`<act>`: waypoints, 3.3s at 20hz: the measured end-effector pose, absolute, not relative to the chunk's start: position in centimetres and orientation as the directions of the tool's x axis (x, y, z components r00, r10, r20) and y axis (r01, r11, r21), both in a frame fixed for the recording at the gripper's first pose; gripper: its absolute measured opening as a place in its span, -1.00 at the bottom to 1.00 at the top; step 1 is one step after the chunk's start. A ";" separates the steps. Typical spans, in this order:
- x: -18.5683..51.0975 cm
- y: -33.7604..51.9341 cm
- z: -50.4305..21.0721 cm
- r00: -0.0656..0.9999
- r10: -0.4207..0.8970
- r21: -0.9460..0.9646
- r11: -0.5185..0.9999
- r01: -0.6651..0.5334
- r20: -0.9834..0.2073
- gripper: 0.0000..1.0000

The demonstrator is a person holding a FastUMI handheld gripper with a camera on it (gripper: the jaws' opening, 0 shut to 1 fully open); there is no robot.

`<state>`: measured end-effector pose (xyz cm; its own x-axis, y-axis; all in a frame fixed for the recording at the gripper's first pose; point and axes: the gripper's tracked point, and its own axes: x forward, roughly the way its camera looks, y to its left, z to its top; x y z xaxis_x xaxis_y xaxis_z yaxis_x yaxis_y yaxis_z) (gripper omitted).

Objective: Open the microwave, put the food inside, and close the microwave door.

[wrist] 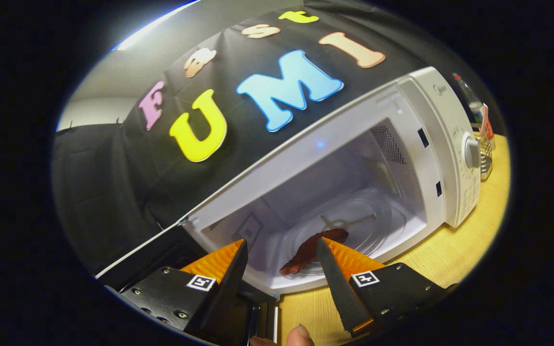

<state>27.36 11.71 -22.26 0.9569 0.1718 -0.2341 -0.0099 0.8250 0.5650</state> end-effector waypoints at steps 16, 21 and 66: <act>7.8 5.9 -14.1 0.950 0.276 0.001 0.960 -0.279 -0.145 0.74; 2.8 8.1 -13.5 0.926 0.370 0.002 0.929 -0.371 -0.078 0.59; 0.7 30.8 -18.9 0.780 0.599 0.207 0.799 -0.565 -0.184 0.21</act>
<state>0.68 30.79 -18.85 0.7796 0.5987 -0.1841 -0.5648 0.7990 0.2066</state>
